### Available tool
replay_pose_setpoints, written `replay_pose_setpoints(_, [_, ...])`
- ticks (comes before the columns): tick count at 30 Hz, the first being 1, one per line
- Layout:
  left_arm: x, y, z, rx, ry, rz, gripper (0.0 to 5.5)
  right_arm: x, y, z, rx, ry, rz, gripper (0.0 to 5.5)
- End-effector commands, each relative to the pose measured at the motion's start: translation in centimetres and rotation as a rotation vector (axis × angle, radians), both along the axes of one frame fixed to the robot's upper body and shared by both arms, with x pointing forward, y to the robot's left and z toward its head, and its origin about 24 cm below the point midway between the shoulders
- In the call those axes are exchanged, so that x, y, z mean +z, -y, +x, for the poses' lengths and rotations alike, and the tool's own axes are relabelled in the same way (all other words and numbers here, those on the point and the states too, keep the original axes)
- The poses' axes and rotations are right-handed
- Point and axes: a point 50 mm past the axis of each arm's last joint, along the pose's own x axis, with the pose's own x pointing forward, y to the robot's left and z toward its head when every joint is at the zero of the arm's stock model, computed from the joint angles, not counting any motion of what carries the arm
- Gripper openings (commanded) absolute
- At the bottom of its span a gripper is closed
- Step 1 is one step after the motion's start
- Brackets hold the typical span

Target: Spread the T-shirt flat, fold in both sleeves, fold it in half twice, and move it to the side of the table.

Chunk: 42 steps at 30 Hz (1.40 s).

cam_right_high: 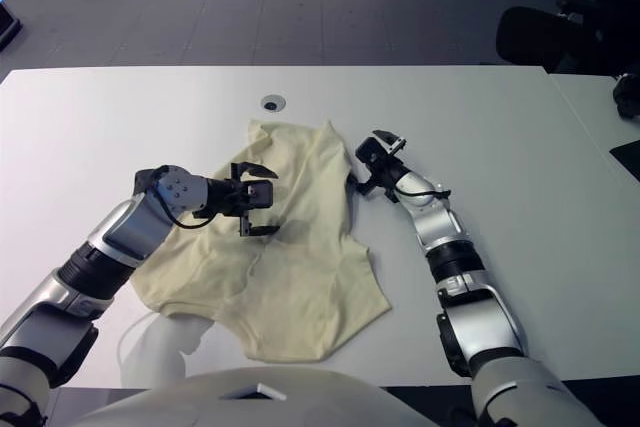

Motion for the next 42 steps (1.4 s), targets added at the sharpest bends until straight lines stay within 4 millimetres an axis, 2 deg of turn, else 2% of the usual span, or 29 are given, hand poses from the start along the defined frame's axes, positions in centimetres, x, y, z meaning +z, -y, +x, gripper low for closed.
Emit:
replay_pose_setpoints(1, [-2.7, -1.0, -1.0, 0.030, -0.094, 0.084, 5.40, -1.1, 1.2, -0.1, -0.093, -0.023, 0.010, 5.38])
replay_pose_setpoints(4, [-2.7, -0.9, -1.1, 0.028, -0.097, 0.084, 5.40, 0.7, 2.5, 0.7, -0.170, 0.071, 0.039, 5.38])
replay_pose_setpoints(8, [-2.9, -1.0, -1.3, 0.026, -0.103, 0.086, 5.40, 5.4, 5.2, 1.9, -0.304, 0.263, 0.093, 5.38])
replay_pose_setpoints(11, [-2.9, -1.0, -1.3, 0.025, -0.105, 0.088, 5.40, 6.9, 5.4, 1.7, -0.294, 0.304, 0.097, 5.38])
replay_pose_setpoints(15, [-3.0, -0.9, -1.4, 0.029, -0.102, 0.087, 5.40, 4.4, 4.5, -0.2, -0.120, 0.121, 0.005, 5.38])
replay_pose_setpoints(17, [-3.0, -1.0, -1.4, 0.032, -0.102, 0.086, 5.40, 3.5, 4.5, -1.1, -0.088, 0.026, 0.029, 5.38])
replay_pose_setpoints(20, [-3.1, -1.1, -1.5, 0.036, -0.105, 0.086, 5.40, 2.7, 3.9, -1.8, -0.088, -0.121, 0.209, 5.38])
replay_pose_setpoints(24, [-3.1, -1.0, -1.5, 0.036, -0.105, 0.085, 5.40, 2.5, 2.3, -1.5, -0.095, -0.256, 0.461, 5.38])
replay_pose_setpoints(28, [-3.1, -0.9, -1.3, 0.035, -0.099, 0.085, 5.40, 2.6, 1.0, -0.8, -0.082, -0.361, 0.633, 5.38])
replay_pose_setpoints(30, [-3.1, -0.9, -1.3, 0.037, -0.099, 0.085, 5.40, 2.3, 0.3, -0.4, -0.070, -0.407, 0.663, 5.38])
replay_pose_setpoints(35, [-3.1, -0.8, -1.3, 0.033, -0.097, 0.084, 5.40, 0.9, -0.7, 0.1, -0.082, -0.482, 0.641, 4.62])
replay_pose_setpoints(42, [-3.2, -0.8, -1.3, 0.035, -0.097, 0.087, 5.40, 0.3, -0.5, 0.4, -0.086, -0.524, 0.613, 3.42])
